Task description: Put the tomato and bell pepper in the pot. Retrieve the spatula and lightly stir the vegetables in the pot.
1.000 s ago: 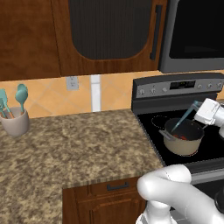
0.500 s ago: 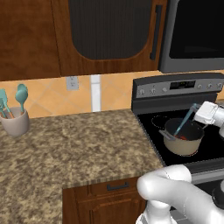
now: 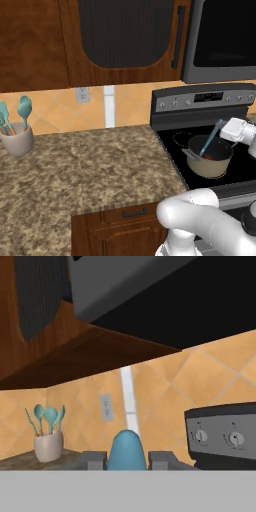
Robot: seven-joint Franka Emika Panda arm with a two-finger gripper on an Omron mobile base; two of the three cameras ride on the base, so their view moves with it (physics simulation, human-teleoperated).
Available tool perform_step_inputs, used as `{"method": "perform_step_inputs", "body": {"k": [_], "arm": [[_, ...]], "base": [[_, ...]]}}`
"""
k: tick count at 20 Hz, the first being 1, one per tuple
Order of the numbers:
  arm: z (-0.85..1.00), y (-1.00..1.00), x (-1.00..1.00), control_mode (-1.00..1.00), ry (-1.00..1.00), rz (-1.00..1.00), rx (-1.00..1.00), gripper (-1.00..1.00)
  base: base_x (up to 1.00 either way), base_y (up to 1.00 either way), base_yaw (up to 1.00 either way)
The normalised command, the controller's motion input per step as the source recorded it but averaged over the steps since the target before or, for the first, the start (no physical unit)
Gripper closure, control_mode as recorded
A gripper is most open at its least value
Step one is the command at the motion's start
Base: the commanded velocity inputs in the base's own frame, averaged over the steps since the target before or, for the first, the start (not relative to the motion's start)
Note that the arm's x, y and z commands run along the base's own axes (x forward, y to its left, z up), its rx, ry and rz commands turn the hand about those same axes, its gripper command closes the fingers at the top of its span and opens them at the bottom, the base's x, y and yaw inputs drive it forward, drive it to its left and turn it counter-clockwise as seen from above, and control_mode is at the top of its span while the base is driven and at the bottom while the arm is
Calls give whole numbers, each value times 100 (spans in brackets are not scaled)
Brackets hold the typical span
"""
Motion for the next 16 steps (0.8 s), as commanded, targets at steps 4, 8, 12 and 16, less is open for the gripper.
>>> {"method": "perform_step_inputs", "body": {"k": [4,8,12,16], "arm": [[0,6,30,-100,-1,0,-1,100],[-10,-11,3,-100,-3,0,-11,100],[-5,-39,-7,-100,-2,0,-14,100],[-6,-23,-1,-100,-7,0,-14,100]], "base": [[0,0,0],[0,0,0],[0,0,0],[0,0,0]]}}
